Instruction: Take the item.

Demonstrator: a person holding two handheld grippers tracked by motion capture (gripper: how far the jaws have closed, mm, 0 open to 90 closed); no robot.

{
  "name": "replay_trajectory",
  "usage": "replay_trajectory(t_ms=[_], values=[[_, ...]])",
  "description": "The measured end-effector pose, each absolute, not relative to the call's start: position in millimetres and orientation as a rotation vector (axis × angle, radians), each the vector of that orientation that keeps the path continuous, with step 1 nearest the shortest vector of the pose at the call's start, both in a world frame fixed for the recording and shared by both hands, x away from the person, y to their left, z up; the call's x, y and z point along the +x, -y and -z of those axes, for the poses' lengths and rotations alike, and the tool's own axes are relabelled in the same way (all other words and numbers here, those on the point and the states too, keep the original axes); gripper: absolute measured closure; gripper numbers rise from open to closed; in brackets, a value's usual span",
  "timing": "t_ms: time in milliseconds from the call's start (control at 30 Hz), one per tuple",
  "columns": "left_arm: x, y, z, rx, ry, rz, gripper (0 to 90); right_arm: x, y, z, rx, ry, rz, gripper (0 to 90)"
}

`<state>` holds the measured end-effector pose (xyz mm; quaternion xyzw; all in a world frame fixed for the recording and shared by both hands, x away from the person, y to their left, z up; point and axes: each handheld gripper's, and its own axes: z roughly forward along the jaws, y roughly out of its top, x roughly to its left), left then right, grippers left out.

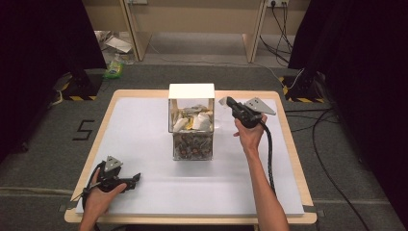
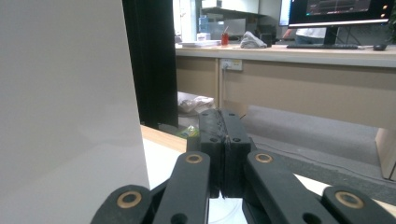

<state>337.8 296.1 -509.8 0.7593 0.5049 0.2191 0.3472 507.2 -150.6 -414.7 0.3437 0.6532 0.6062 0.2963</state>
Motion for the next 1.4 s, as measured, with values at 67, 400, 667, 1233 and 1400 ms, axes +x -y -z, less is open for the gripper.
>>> replay_trajectory(t_ms=[67, 400, 667, 1233, 1400], values=[[337.8, -296.1, 509.9, 1.969, -1.31, -0.568, 9.0, 509.5, 147.5, 415.9, 0.908, -1.751, -1.606, 90.0], [337.8, -296.1, 509.8, 1.969, -1.31, -0.568, 9.0, 521.1, 135.9, 428.0, 0.924, -1.797, -1.597, 90.0], [337.8, -296.1, 509.8, 1.969, -1.31, -0.566, 9.0, 527.5, 130.8, 437.8, 0.936, -1.832, -1.567, 90.0], [337.8, -296.1, 509.8, 1.969, -1.311, -0.566, 9.0, 534.9, 128.2, 448.2, 0.97, -1.89, -1.504, 81.0], [337.8, -296.1, 509.9, 1.968, -1.31, -0.567, 9.0, 533.6, 131.4, 442.5, 0.966, -1.867, -1.516, 76.3]])
